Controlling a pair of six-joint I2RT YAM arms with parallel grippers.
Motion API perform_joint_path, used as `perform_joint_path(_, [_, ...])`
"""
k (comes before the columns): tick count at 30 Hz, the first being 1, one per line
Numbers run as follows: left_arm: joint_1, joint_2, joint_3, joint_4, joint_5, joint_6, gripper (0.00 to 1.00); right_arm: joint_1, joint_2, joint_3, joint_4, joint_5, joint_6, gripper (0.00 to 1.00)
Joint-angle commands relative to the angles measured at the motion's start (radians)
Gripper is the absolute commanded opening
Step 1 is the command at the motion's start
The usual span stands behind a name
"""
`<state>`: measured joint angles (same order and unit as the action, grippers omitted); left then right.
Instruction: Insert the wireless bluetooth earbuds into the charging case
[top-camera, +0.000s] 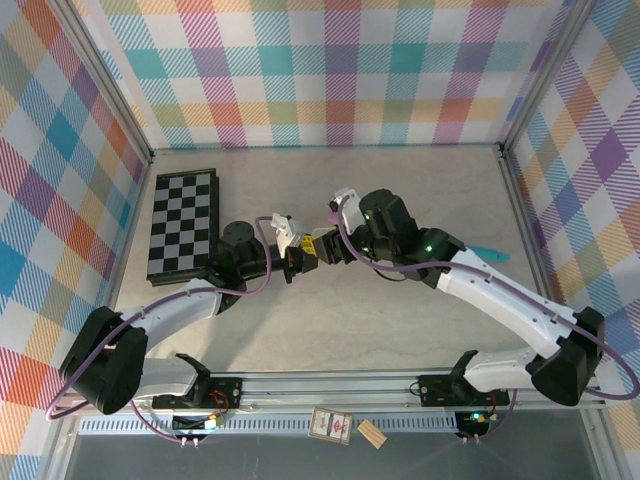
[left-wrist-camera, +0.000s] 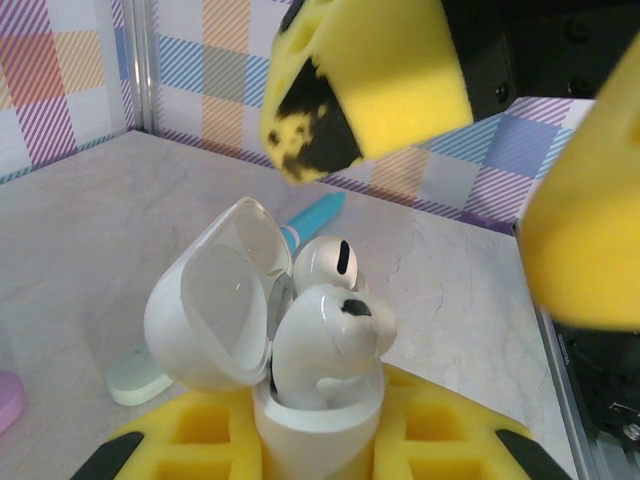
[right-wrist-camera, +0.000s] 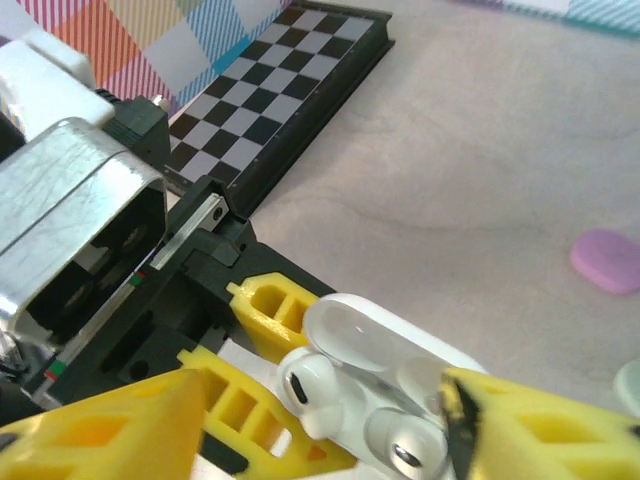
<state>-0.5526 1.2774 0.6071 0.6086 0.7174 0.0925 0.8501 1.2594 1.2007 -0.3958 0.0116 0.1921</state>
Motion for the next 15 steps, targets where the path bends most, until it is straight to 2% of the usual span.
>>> perform_joint_path(1, [-0.004,0.005,0.026,0.062,0.036,-0.016,0.18,-0.009,-0.03,-0.03,0.024,0.075,-0.006,0.76])
perform_joint_path(5, [-0.004,-0.002,0.025,0.068,0.042,-0.021,0.18,-0.022,-0.02,-0.046,0.024,0.085,0.003,0.89])
perform_joint_path(15, [-0.003,-0.03,0.011,0.056,0.036,-0.017,0.18,-0.058,0.014,-0.058,0.019,0.106,0.058,0.84])
